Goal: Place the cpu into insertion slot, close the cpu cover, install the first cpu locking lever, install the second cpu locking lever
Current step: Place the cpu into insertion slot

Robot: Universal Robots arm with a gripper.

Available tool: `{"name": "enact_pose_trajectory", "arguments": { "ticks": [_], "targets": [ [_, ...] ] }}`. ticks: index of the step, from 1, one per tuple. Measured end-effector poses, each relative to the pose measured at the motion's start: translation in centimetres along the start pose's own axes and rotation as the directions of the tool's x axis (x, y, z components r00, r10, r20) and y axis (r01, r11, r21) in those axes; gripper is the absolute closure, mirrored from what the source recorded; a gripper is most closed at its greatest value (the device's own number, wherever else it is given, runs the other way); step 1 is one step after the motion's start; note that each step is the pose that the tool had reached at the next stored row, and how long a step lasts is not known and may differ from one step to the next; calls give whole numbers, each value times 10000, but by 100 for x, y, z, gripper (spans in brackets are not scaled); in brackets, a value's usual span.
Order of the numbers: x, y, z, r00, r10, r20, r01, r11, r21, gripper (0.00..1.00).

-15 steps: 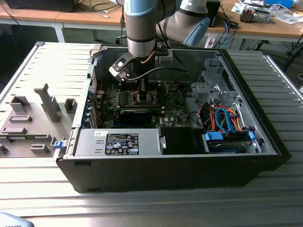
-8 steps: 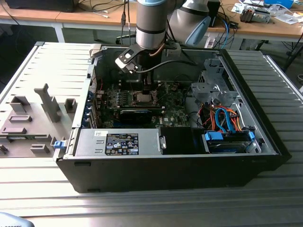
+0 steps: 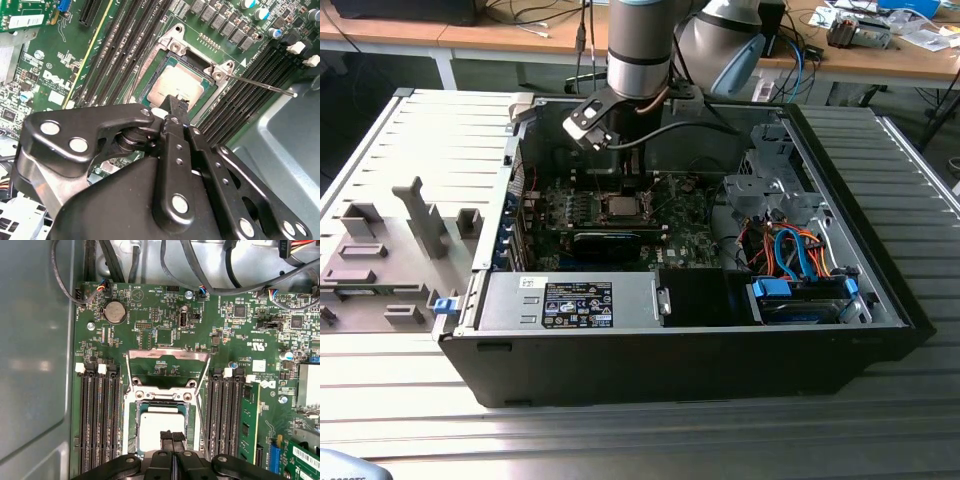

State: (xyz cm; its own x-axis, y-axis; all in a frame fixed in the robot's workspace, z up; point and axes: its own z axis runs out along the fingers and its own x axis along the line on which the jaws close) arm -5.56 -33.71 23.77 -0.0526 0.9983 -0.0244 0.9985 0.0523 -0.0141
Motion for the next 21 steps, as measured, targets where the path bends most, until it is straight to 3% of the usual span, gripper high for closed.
{"name": "enact_pose_trajectory", "arguments": {
  "ticks": [13, 17, 21],
  "targets": [
    [-1, 0, -29, 10000, 0, 7, 0, 10000, 0, 89],
    [-3, -2, -119, 10000, 1, 6, -1, 10000, -1, 89],
    [-4, -2, -163, 10000, 0, 7, 0, 10000, 0, 89]
  ]
}}
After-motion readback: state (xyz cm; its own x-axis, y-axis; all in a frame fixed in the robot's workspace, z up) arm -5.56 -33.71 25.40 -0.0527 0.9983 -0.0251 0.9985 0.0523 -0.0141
